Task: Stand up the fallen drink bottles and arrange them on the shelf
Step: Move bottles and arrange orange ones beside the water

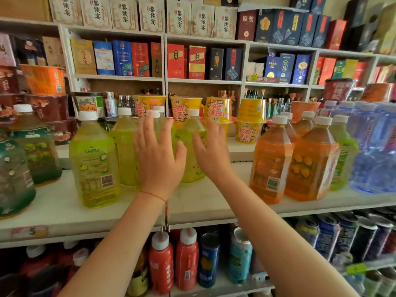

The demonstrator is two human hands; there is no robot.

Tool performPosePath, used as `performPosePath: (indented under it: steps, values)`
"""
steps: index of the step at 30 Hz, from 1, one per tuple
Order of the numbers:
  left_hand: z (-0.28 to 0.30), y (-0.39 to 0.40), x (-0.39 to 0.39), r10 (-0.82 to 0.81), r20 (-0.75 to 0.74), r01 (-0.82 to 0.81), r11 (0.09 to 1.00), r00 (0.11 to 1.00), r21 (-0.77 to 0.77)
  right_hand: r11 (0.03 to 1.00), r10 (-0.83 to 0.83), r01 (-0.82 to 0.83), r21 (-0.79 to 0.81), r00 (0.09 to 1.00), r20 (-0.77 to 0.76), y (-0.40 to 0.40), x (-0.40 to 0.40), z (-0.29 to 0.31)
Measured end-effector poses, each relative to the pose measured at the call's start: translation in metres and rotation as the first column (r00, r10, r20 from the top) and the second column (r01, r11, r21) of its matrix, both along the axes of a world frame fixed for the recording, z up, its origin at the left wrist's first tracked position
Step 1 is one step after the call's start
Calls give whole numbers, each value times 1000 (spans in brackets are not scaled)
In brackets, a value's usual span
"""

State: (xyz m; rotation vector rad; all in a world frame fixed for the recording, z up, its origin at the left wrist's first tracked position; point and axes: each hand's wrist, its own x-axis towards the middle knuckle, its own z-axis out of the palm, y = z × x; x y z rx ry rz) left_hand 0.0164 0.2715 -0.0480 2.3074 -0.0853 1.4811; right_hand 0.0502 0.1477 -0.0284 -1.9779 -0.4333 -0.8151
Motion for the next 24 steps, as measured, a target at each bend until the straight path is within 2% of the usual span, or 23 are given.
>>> performPosePath:
  steps: [2,4,6,8,10,12,13,15,17,19,21,24]
  values:
    - [3,-29,-7,-78,125,78,997,989,10,1000,2,2,-14,960,281,-21,-19,13]
    - [8,-62,-12,-188,211,188,982,959,20,999,-38,13,52,860,509,-53,-35,26]
    - [13,-101,-15,-276,281,276,960,919,41,989,-119,37,140,759,640,-97,-44,38]
    - [16,-146,-18,-290,329,283,957,899,69,976,-201,86,200,712,673,-147,-41,42]
    - [17,-199,-21,-299,352,274,954,887,121,943,-326,203,264,728,603,-206,-26,36]
    - [14,-248,-18,-307,320,253,947,897,199,908,-413,309,284,781,469,-258,-8,24]
    - [11,-272,-13,-300,284,241,944,911,225,907,-413,333,257,825,386,-282,0,16]
    - [9,-301,-2,-258,179,218,952,949,217,946,-308,279,163,931,198,-312,11,6]
    - [10,-323,12,-177,80,160,970,981,182,977,-205,202,62,978,48,-338,25,3]
    - [13,-330,24,-98,27,92,980,995,176,988,-152,153,25,988,-26,-349,38,7]
    - [15,-335,34,-48,31,42,985,998,164,992,-104,109,70,992,-72,-355,47,14]
    - [12,-338,37,-7,75,-2,994,997,113,987,-148,150,48,988,-43,-355,51,11]
